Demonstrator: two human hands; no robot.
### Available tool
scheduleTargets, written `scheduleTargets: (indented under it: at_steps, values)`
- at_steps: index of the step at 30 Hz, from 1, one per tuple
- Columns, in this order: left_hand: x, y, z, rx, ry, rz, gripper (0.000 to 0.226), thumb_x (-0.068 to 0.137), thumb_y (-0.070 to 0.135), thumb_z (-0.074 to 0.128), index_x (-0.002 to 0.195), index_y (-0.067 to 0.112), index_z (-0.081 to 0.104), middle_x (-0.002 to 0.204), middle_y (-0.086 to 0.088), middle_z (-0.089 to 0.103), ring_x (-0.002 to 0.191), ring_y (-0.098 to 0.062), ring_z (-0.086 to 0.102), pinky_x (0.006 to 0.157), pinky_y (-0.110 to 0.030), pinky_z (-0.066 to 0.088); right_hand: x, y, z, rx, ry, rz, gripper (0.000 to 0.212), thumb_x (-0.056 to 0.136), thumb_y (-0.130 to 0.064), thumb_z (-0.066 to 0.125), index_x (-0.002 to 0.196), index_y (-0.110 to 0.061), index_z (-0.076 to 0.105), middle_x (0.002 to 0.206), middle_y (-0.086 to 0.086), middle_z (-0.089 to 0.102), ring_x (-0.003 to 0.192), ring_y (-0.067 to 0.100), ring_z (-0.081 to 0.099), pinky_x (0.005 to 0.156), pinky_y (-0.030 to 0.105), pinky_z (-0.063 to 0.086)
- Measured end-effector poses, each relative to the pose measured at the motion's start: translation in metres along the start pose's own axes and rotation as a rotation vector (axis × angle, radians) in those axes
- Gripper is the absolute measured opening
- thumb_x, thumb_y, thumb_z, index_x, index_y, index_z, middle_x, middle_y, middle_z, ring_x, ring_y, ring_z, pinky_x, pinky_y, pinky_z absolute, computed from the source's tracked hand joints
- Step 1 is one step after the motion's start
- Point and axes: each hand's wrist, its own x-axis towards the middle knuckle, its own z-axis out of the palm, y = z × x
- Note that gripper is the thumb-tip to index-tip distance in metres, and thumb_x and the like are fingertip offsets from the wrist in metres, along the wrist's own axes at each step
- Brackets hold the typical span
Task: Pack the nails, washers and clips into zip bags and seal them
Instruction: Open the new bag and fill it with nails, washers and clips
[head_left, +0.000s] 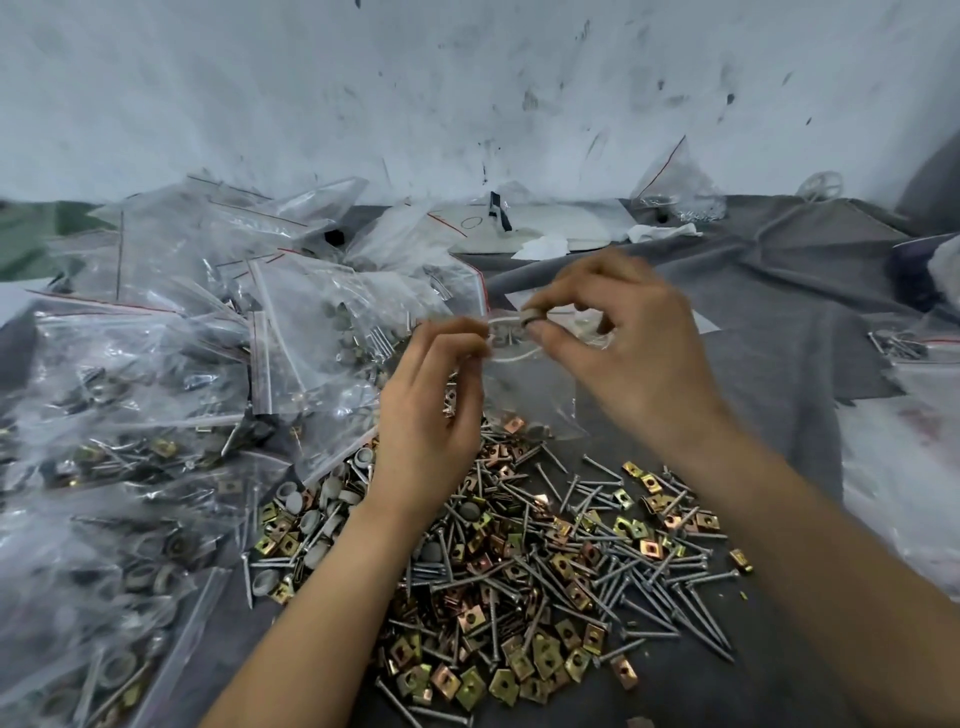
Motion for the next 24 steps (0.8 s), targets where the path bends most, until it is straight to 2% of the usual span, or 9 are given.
scheduleTargets:
  at_steps: [3, 4, 7, 9, 12, 17, 20, 22, 24]
  values:
    - [-0.001, 0.003, 0.001, 0.0, -0.046, 0.003, 0.013, 0.091, 0.003, 0.05, 0.095, -0.002, 0.061, 0.106, -0.01, 0.062, 0.099, -0.006, 0.056, 0.086, -0.011, 0.042, 0.008, 0.006, 0.007, -0.137, -0.189, 0.087, 0.015, 0.082, -0.026, 0.072, 0.096, -0.02, 0.073, 0.106, -0.007, 0.057, 0.109, 0.011, 0.047, 0.083, 0.012, 0.029]
    - [-0.002, 0.003, 0.001, 0.001, -0.048, -0.006, 0.013, 0.09, 0.003, 0.05, 0.094, -0.002, 0.062, 0.106, -0.01, 0.062, 0.1, -0.006, 0.056, 0.086, -0.011, 0.042, 0.007, 0.007, 0.009, -0.14, -0.196, 0.102, 0.016, 0.082, -0.026, 0.072, 0.097, -0.021, 0.073, 0.11, -0.006, 0.056, 0.111, 0.012, 0.047, 0.085, 0.012, 0.027]
    - [-0.001, 0.004, 0.0, -0.004, -0.027, -0.03, 0.015, 0.091, 0.004, 0.048, 0.094, -0.002, 0.061, 0.105, -0.011, 0.062, 0.1, -0.008, 0.057, 0.086, -0.012, 0.042, -0.008, 0.004, 0.011, -0.087, 0.065, 0.039, 0.015, 0.082, -0.022, 0.071, 0.096, -0.015, 0.071, 0.106, -0.002, 0.056, 0.104, 0.015, 0.051, 0.087, 0.016, 0.035]
    - [0.001, 0.004, 0.001, 0.001, -0.008, -0.029, 0.016, 0.09, 0.003, 0.047, 0.093, -0.004, 0.061, 0.104, -0.011, 0.062, 0.099, -0.007, 0.056, 0.087, -0.009, 0.041, -0.025, -0.002, 0.018, -0.068, 0.148, -0.075, 0.011, 0.083, -0.019, 0.069, 0.09, -0.011, 0.069, 0.093, -0.001, 0.057, 0.089, 0.016, 0.053, 0.08, 0.023, 0.043]
    - [0.0, 0.002, -0.001, -0.008, -0.012, -0.025, 0.015, 0.089, 0.0, 0.046, 0.089, -0.003, 0.061, 0.103, -0.008, 0.061, 0.1, -0.004, 0.055, 0.086, -0.009, 0.039, -0.052, -0.007, 0.034, -0.124, 0.025, -0.194, 0.007, 0.08, -0.015, 0.069, 0.084, -0.009, 0.068, 0.084, 0.0, 0.061, 0.084, 0.018, 0.052, 0.076, 0.025, 0.043]
    - [0.0, -0.002, 0.0, -0.002, 0.032, -0.05, 0.017, 0.09, 0.004, 0.046, 0.09, -0.001, 0.062, 0.101, -0.008, 0.063, 0.097, -0.011, 0.06, 0.083, -0.016, 0.044, -0.074, -0.004, 0.048, -0.165, -0.112, -0.135, 0.006, 0.079, -0.017, 0.07, 0.083, -0.013, 0.068, 0.085, -0.001, 0.064, 0.084, 0.019, 0.057, 0.074, 0.032, 0.051]
    - [0.0, -0.004, 0.001, 0.004, 0.03, -0.033, 0.015, 0.091, 0.005, 0.049, 0.094, -0.001, 0.063, 0.101, -0.008, 0.063, 0.097, -0.015, 0.061, 0.083, -0.024, 0.05, -0.083, -0.002, 0.063, -0.279, -0.388, -0.023, 0.018, 0.089, -0.033, 0.057, 0.1, -0.019, 0.062, 0.104, -0.004, 0.056, 0.104, 0.016, 0.05, 0.083, 0.035, 0.048]
    - [-0.001, -0.004, 0.002, 0.007, 0.022, -0.031, 0.014, 0.091, 0.006, 0.052, 0.096, -0.001, 0.063, 0.101, -0.008, 0.063, 0.097, -0.017, 0.062, 0.081, -0.032, 0.053, -0.086, 0.0, 0.07, -0.3, -0.453, 0.043, 0.023, 0.091, -0.035, 0.052, 0.108, -0.02, 0.056, 0.11, -0.003, 0.051, 0.11, 0.017, 0.045, 0.086, 0.034, 0.043]
    - [-0.001, -0.003, 0.001, 0.016, 0.025, -0.036, 0.014, 0.091, 0.007, 0.053, 0.095, -0.001, 0.064, 0.102, -0.008, 0.063, 0.097, -0.016, 0.062, 0.082, -0.032, 0.053, -0.085, -0.001, 0.073, -0.319, -0.445, 0.06, 0.024, 0.091, -0.032, 0.051, 0.112, -0.019, 0.055, 0.113, -0.001, 0.051, 0.112, 0.019, 0.043, 0.088, 0.034, 0.041]
